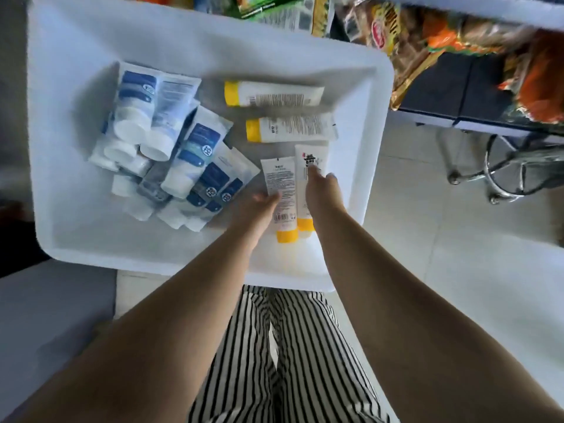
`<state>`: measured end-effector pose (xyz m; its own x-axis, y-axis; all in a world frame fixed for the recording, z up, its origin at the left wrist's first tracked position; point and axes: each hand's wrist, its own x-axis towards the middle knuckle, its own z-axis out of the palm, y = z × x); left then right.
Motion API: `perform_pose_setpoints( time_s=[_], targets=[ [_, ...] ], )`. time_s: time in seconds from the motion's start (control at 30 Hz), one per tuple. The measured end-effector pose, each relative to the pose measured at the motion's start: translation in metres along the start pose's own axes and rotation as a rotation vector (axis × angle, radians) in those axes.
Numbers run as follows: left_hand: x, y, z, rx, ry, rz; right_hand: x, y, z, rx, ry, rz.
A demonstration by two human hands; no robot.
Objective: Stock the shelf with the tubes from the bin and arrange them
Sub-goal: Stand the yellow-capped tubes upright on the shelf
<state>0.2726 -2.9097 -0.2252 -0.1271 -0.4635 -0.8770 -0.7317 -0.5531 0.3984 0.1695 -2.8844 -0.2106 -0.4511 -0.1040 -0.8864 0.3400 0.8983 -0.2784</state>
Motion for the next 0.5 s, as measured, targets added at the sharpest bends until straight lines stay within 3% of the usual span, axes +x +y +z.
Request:
perform_pose_setpoints(
  time_s=[0.17,0.33,0.5],
  targets=[
    [0.015,-0.011,0.004,-0.159,-0.05,-0.01,0.021,0.004,0.013,-0.002,0.108,0.03],
    [0.015,-0.022,-0.011,-0.264,-0.03,-0.029,0.028,0.004,0.022,-0.016,0.059,0.109],
    [0.012,-0.021,-0.015,-0.334,-0.053,-0.034,0.021,0.012,0.021,0.037,0.008,0.049]
  ],
)
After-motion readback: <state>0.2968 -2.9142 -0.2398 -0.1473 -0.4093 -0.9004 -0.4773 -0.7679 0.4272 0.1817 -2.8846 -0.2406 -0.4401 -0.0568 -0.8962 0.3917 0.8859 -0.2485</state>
